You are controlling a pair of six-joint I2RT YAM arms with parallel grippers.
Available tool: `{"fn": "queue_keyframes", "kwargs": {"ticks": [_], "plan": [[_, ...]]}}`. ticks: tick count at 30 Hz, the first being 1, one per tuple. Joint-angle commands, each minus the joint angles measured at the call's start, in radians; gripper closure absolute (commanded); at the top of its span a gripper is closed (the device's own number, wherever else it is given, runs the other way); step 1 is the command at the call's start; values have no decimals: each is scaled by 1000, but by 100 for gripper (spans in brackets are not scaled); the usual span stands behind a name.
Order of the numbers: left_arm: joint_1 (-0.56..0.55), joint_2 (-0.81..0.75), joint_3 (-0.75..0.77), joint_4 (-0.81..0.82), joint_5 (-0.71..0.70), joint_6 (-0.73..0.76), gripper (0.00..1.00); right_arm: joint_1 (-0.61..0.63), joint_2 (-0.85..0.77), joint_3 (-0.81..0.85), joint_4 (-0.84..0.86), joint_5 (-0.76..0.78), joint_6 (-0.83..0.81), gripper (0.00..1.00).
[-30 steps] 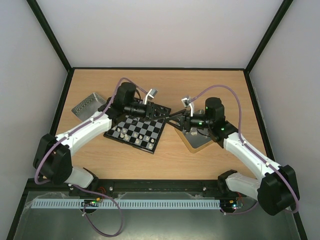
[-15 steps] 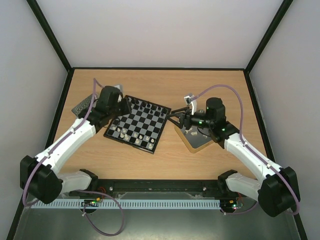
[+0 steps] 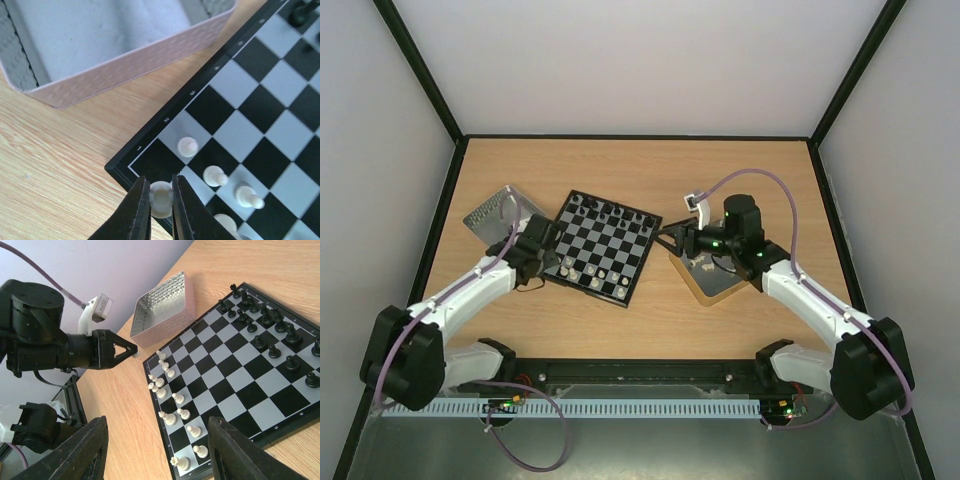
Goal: Set up the chess pieces on the board
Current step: Place the chess piece on the chessboard.
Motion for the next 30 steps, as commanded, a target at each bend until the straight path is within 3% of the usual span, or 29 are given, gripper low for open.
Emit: {"fn": "queue_keyframes", "kwargs": {"ticks": [1,30], "plan": [[21,37,-34,64,-29,-40,98,7,12,32,-9,19,1,46],[41,170,-135,263,-36,-46,96,6,28,33,-24,66,3,46]]}}
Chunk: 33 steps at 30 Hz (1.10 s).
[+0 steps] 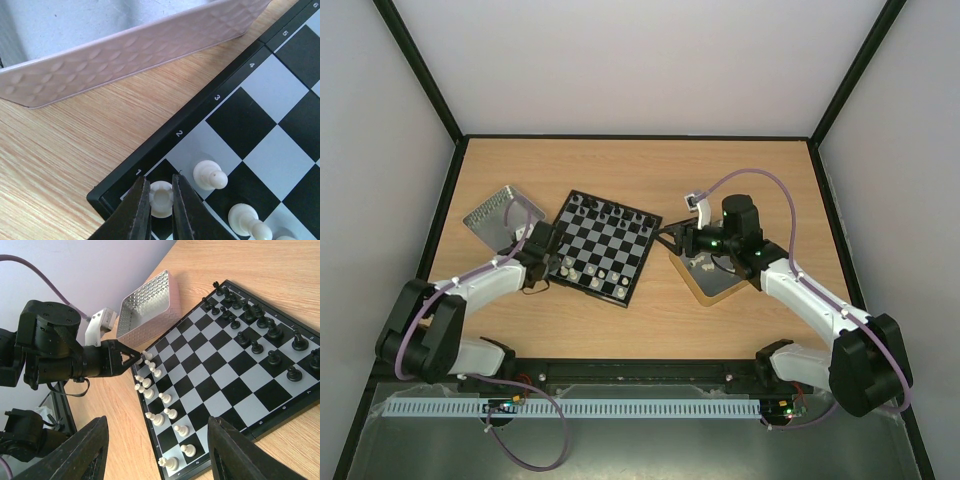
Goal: Set up the chess pieces on the board
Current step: Place the chess piece on the chessboard.
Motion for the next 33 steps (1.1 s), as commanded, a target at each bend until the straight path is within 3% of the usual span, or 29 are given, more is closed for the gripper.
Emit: {"fn": "queue_keyframes", "kwargs": {"ticks": [1,8,21,33], "plan": [[8,17,-17,25,-20,-7,96,6,5,33,-10,13,1,46],[8,23,-19,13,-12,-5,90,6,8,33,-14,21,1,46],[8,-11,-35,-42,10,-8,91,6,14,31,-11,29,2,46],[8,-2,-22,-40,42,11,82,6,24,34,-14,32,4,46]]}}
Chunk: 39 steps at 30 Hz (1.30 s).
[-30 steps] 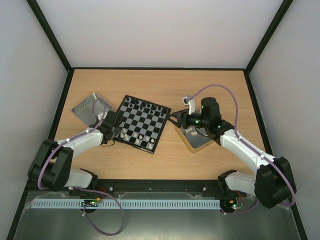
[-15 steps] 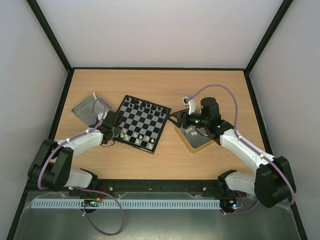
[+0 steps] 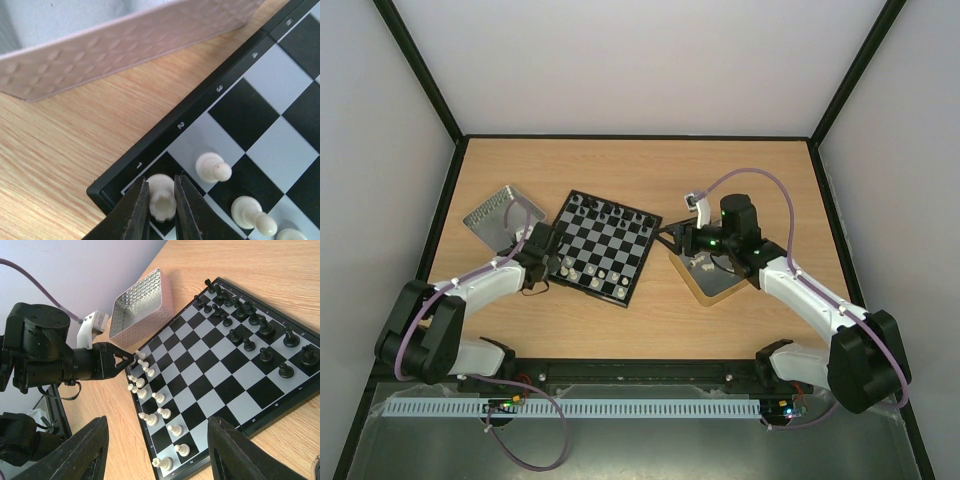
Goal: Set up the chess pieces on the board
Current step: Place the chess piece on the chessboard.
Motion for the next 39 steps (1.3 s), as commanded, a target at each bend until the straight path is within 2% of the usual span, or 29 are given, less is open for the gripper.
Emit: {"fn": "queue_keyframes", "kwargs": {"ticks": [1,18,32,35,39], "plan": [[8,0,-12,-52,30,9,82,6,5,29,-6,9,5,46],[9,-84,30,-115,10,31,69,6,6,29,-8,13,5,46],[63,-61,80,-90,63,94,69,6,5,31,-17,31,5,46],[66,-90,108,-120,56,95,68,6,1,44,-39,93,22,46],[66,-162,160,-166,57,99,64,6,2,89,-161,398,98,46]]}}
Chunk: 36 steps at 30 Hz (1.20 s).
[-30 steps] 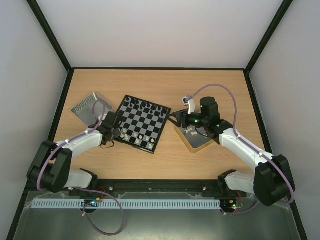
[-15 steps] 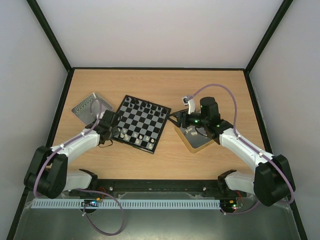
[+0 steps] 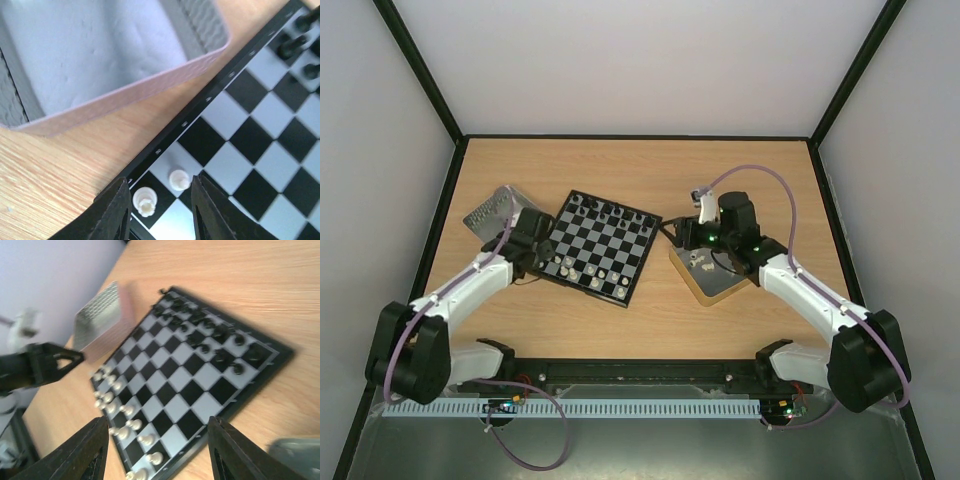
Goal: Set up the chess pieces on the board
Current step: Place the chess piece on the chessboard, then pick up the chess piece from the storage box.
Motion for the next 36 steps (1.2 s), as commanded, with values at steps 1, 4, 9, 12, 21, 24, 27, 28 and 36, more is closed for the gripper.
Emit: {"fn": "queue_keyframes", "kwargs": {"ticks": [1,4,9,12,21,24,27,28,36], "plan": [[5,-99,78,-57,-1,20,62,5,6,85,-167,368,93,46],[4,-166,118,-37,65,82,56,5,40,124,-346,582,165,47],[3,-277,167,33,199,172,50,5,92,134,-514,736,273,53],[4,-327,169,96,283,208,46,5,136,119,-531,732,312,56],[4,-386,118,190,407,240,40,6,233,80,-512,776,412,63],[4,-391,109,201,428,252,39,6,248,65,-506,798,439,64],[4,-396,99,211,455,262,39,6,259,44,-494,804,467,64],[4,-398,95,215,459,263,39,6,262,36,-488,801,475,64],[3,-399,87,230,476,267,38,6,306,-18,-390,724,510,68]]}}
